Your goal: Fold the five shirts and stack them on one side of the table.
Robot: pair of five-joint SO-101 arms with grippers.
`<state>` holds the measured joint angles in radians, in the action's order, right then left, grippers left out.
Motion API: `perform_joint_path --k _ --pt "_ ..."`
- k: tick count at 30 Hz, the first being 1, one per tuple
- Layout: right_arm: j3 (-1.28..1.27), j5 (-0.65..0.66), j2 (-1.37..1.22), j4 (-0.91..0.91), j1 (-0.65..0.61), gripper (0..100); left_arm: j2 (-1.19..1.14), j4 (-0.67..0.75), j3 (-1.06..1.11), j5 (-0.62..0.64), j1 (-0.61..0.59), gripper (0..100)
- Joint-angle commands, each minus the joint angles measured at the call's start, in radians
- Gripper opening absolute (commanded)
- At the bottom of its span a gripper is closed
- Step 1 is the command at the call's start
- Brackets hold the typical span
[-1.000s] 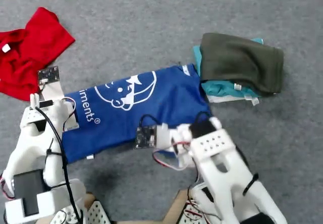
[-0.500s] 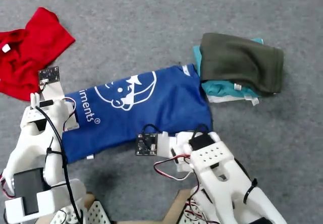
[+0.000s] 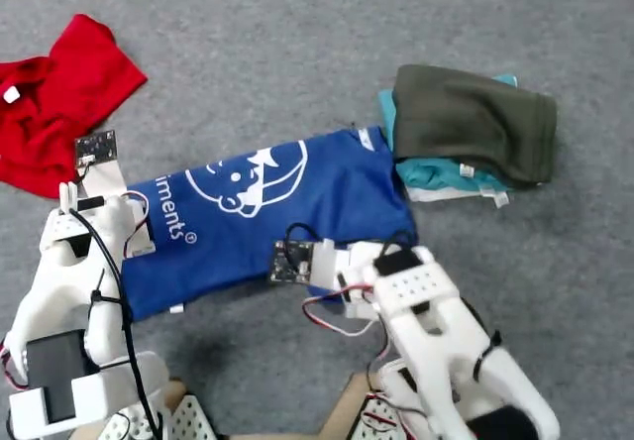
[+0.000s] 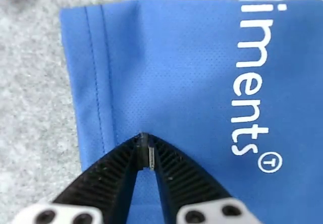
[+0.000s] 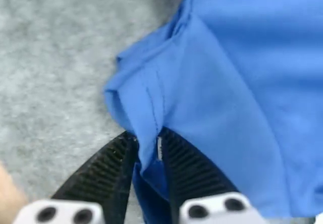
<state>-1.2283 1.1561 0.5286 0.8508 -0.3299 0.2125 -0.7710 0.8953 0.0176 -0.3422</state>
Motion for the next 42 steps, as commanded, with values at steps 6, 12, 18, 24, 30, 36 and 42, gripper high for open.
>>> perform_joint_path --k 6,12,18,24,30,36,42 --pt "0.423 0.006 -0.236 0.262 0.005 1.4 -0.002 -0.002 -0.024 0.009 0.004 3" --pt "0.774 0.058 -0.44 0.443 0.006 1.4 -0.002 0.0 -0.024 0.009 0.002 3" --pt "1.096 0.152 -0.717 0.551 0.006 1.4 -0.002 0.006 -0.025 0.009 0.008 3" --pt "1.471 0.255 -0.961 0.706 0.003 1.4 -0.002 0.008 -0.025 0.009 0.007 3" --pt "1.819 0.285 -1.216 0.864 -0.018 1.8 -0.002 0.008 -0.025 0.009 0.007 3" --pt "2.064 0.278 -1.414 0.913 -0.029 1.9 -0.002 0.008 -0.025 0.008 0.005 3" --pt "2.221 0.052 -1.434 0.911 -0.015 15.6 -0.002 0.006 -0.025 0.008 0.005 3"
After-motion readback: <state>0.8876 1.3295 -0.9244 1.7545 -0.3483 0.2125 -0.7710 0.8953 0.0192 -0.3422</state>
